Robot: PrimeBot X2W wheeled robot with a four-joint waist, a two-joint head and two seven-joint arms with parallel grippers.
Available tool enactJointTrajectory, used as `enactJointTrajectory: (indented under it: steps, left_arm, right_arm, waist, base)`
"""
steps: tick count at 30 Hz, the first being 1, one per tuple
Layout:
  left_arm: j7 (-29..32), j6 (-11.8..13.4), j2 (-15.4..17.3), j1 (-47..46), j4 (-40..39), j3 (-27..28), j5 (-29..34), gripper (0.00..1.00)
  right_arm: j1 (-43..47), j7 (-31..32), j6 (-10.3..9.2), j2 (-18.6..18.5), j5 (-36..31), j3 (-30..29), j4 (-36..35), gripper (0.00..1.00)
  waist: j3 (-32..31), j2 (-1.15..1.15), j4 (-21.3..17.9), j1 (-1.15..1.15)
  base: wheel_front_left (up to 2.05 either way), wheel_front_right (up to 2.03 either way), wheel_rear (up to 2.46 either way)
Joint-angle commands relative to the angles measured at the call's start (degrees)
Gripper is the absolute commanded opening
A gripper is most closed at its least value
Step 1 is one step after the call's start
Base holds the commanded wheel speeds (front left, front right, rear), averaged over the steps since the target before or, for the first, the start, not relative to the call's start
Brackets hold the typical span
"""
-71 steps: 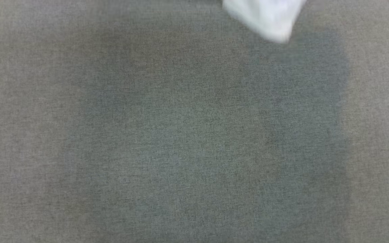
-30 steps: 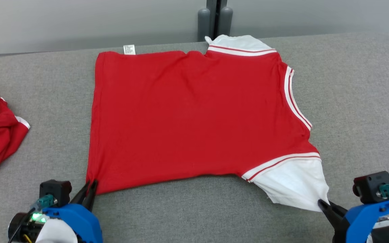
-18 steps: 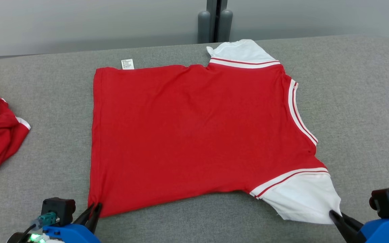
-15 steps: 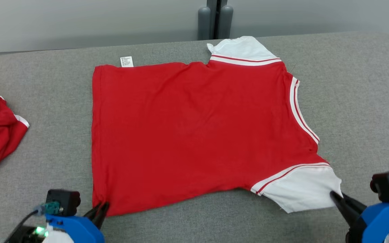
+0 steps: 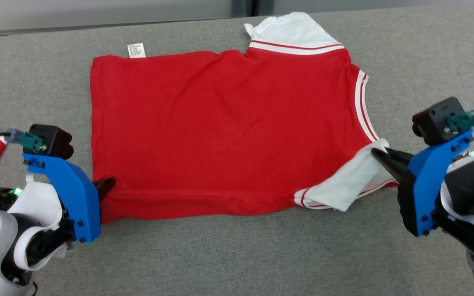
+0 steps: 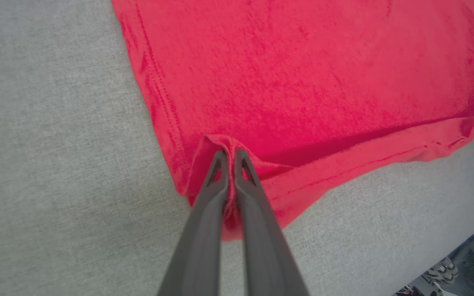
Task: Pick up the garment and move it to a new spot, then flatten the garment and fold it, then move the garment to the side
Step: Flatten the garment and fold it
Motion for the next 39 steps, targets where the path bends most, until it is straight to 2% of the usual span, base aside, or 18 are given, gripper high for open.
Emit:
enactJointTrajectory:
  steps: [1,7,12,20,28,29,30,31,32,36,39]
  left_arm:
    - [0.5,0.2,-0.8,-1.6,0.7,0.5,-0.8,0.00]
    - [1.9,-0.1,-2.4,-5.5,3.8,0.8,-1.9,0.00]
    - [0.6,-0.4,-2.9,-7.2,5.6,1.2,-1.2,0.00]
    - [-2.4,-0.9,-2.9,-7.7,9.1,2.2,-0.5,0.00]
    - [-4.8,-1.7,-4.0,-8.5,11.8,1.7,0.4,0.00]
    - [-5.1,-1.9,-4.1,-8.6,12.1,1.6,0.6,0.12]
    - [-5.5,-1.9,-4.3,-8.8,12.5,1.5,0.7,0.40]
    - [-6.0,-1.9,-4.5,-8.8,12.9,1.4,1.0,0.90]
    - [-6.4,-1.9,-4.8,-8.9,13.3,1.4,1.1,1.00]
    - [-9.2,-2.7,-5.9,-9.3,14.7,1.1,2.1,1.00]
    - [-13.5,-4.8,-6.7,-8.8,15.9,0.6,3.6,1.00]
  right_arm:
    - [-2.4,-0.7,0.01,-0.4,0.8,0.7,1.5,0.00]
    - [-11.0,-4.6,0.01,-1.6,3.1,3.7,7.5,0.00]
    - [-14.1,-7.6,0.01,-2.3,3.6,4.2,9.9,0.00]
    - [-15.2,-11.2,0.01,-2.7,4.1,2.7,12.7,0.00]
    - [-16.8,-14.0,0.01,-2.2,3.8,3.8,15.6,0.00]
    - [-17.2,-14.9,0.01,-2.1,3.6,4.0,16.1,0.00]
    - [-17.6,-16.0,0.01,-1.9,3.4,4.1,16.6,0.00]
    - [-17.7,-16.7,0.01,-1.7,3.3,4.1,17.3,0.94]
    - [-17.7,-17.3,0.01,-1.4,3.4,4.1,18.1,1.00]
    - [-18.5,-19.5,0.01,-0.6,3.5,4.6,20.1,1.00]
    - [-18.3,-21.9,0.01,-1.0,3.0,4.5,20.9,1.00]
  waist:
    - [0.7,-0.01,0.0,-0.01]
    - [2.9,-0.01,-0.1,-0.01]
    - [3.8,-0.01,0.2,-0.01]
    - [4.7,-0.01,0.5,-0.01]
    - [5.2,-0.01,0.6,-0.01]
    - [5.3,-0.01,0.6,-0.01]
    - [5.3,-0.01,0.7,-0.01]
    - [5.3,-0.01,0.8,-0.01]
    - [5.2,-0.01,0.8,-0.01]
    - [4.6,-0.01,1.3,-0.01]
    - [3.5,-0.01,1.9,-0.01]
  base:
    - [0.00,0.00,0.00]
    - [0.00,0.00,0.00]
    - [0.00,0.00,0.00]
    - [0.00,0.00,0.00]
    - [0.00,0.00,0.00]
    - [0.00,0.00,0.00]
    - [0.00,0.00,0.00]
    - [0.00,0.00,0.00]
    - [0.00,0.00,0.00]
    - [0.00,0.00,0.00]
    - [0.00,0.00,0.00]
